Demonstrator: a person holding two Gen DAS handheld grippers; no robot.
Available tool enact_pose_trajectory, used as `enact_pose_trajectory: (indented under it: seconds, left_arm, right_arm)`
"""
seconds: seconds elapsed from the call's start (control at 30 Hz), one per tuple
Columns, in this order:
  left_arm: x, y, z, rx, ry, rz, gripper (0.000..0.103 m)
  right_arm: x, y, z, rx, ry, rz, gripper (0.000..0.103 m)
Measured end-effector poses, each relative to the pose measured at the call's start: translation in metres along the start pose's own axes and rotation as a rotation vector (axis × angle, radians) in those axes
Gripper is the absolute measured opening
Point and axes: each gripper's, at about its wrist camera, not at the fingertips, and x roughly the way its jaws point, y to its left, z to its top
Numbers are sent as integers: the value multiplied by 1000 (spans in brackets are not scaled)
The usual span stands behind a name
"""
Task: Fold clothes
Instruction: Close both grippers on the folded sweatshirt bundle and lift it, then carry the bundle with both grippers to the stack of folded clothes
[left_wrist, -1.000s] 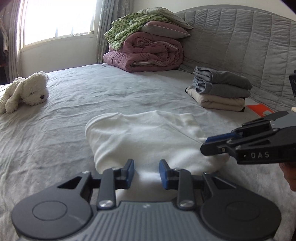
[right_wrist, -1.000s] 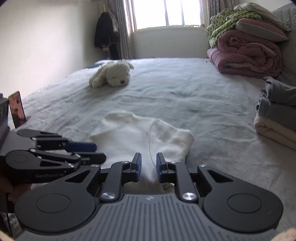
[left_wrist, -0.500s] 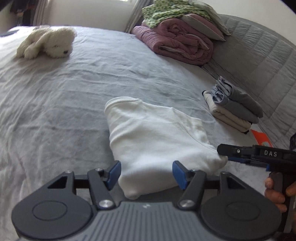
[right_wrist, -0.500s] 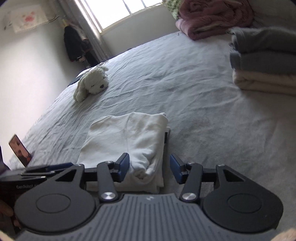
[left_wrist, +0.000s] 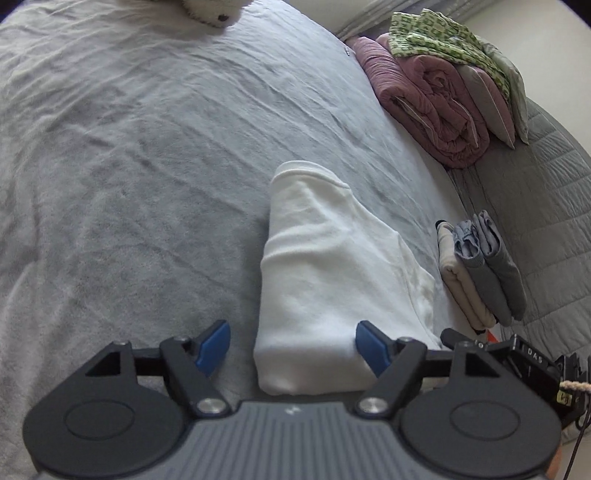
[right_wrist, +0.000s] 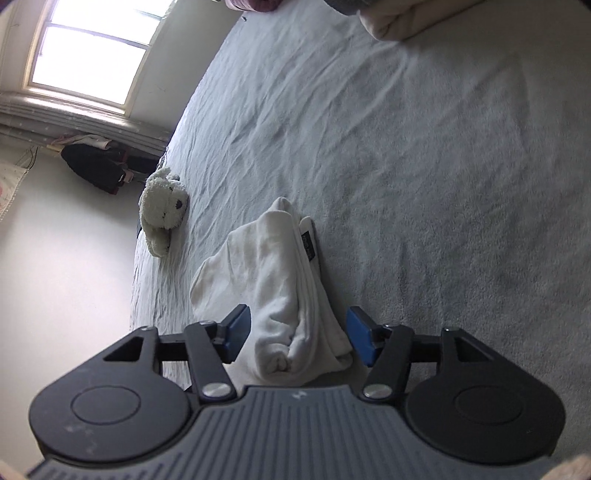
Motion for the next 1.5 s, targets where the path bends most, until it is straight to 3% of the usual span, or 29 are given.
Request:
enact_pose_trajectory:
  seconds: [0.23, 0.5, 0.6, 0.67, 0.73, 0.83, 1.0, 1.17, 1.5]
  left_arm:
    - [10, 10, 9, -74, -16, -64, 76]
    - [22, 22, 18, -191, -39, -170, 74]
    - [29, 18, 17, -192, -44, -175, 65]
    - [31, 13, 16, -181, -55, -161, 59]
    - [29, 9, 15, -161, -65, -137, 47]
    - [24, 5, 16, -135, -76, -137, 37]
    - [15, -8, 24, -106, -105, -146, 33]
    - [5, -42, 43, -72, -147, -204, 33]
    - [41, -187, 86, 95, -137, -325, 32]
  right_arm:
    - [17, -5, 7, 86, 19, 3, 62]
    - [35, 6, 6, 31, 15, 41, 63]
    - [39, 8, 3, -4, 4, 56, 62]
    - [42, 7, 1, -24, -7, 61, 51]
    - [45, 2, 2, -10, -17, 76, 44]
    - [44, -1, 4, 23, -30, 94, 39]
    - [38, 8, 5, 28, -61, 118, 37]
    - [21, 22, 18, 36, -140, 174, 36]
    - [-52, 43, 92, 56, -364, 168, 36]
